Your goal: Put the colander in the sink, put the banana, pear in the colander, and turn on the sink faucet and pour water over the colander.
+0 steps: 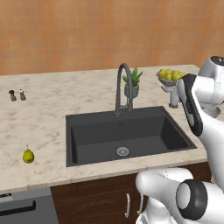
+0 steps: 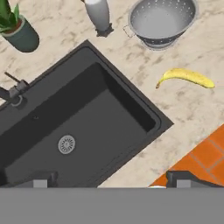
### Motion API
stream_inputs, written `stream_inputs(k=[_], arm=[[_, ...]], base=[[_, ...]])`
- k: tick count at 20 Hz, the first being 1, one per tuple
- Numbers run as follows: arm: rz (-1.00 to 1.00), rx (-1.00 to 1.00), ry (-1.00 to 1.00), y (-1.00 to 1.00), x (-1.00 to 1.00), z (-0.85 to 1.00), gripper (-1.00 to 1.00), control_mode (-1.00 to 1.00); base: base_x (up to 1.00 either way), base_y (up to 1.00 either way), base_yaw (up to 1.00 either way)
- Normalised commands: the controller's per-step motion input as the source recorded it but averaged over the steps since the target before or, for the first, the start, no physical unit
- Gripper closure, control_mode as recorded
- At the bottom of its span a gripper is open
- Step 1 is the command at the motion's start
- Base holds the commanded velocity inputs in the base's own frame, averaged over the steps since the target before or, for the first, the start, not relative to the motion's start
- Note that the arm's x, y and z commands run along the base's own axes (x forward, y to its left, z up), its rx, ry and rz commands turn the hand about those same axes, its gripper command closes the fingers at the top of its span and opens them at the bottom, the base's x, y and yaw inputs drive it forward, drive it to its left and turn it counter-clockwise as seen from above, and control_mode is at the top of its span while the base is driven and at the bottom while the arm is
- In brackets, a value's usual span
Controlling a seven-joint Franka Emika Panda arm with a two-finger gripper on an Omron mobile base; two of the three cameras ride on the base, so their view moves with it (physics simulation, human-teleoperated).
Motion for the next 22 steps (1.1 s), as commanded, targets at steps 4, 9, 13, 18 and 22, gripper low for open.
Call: stream_inputs(k=[4,9,13,18,22], arm=[[-0.26,0.16,0.0,-0.7,0.21,-0.23,-1.0,-1.0],[-0.19,0.15,0.0,-0.78,0.25,-0.29,-1.0,-1.0],[-0.2,0.09,0.05,-0.81,0.24,-0.36,-1.0,-1.0],[-0.17,0.07,0.07,-0.77,0.2,-0.36,-1.0,-1.0],[-0.08,0.11,0.01,-0.65,0.32,-0.35,-1.0,-1.0]], base=[[0.0,0.0,0.0],[0.0,0.0,0.0],[0.0,0.0,0.0],[0.0,0.0,0.0],[0.0,0.0,0.0]])
